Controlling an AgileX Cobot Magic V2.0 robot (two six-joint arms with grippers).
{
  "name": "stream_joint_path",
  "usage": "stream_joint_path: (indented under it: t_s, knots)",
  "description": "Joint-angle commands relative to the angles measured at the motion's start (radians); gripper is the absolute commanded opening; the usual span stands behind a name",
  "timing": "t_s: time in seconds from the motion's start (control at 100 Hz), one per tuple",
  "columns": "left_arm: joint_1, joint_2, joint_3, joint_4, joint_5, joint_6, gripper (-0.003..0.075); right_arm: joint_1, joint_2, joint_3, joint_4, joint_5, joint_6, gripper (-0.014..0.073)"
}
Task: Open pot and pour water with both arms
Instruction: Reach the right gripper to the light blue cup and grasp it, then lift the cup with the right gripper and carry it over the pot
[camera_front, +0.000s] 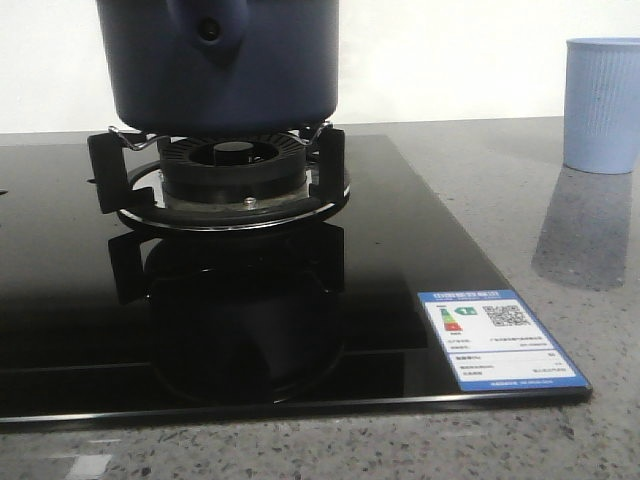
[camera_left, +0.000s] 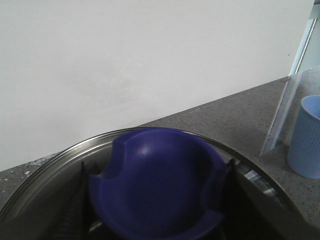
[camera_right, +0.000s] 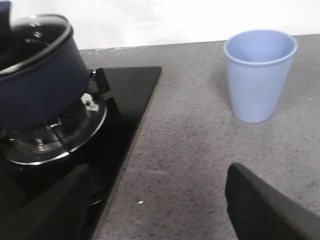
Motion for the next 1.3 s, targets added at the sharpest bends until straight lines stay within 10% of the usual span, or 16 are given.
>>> stream_joint_path:
  t_s: [0.0, 0.79, 1.29]
  knots:
    - [0.009, -0.068, -0.039, 0.005, -0.098, 0.001, 0.0351, 0.001, 0.014, -0.014, -0.042, -0.111, -0.01, 0.0505]
    - [0.169, -0.32, -0.039, 0.005, -0.091, 0.001, 0.0351, 0.001, 0.569, 0.095, -0.107, -0.857, -0.008, 0.0505]
    - [0.169, -0.326, -0.039, 0.005, -0.091, 0.001, 0.0351, 0.035, 0.941, -0.078, -0.107, -1.044, 0.028, 0.051]
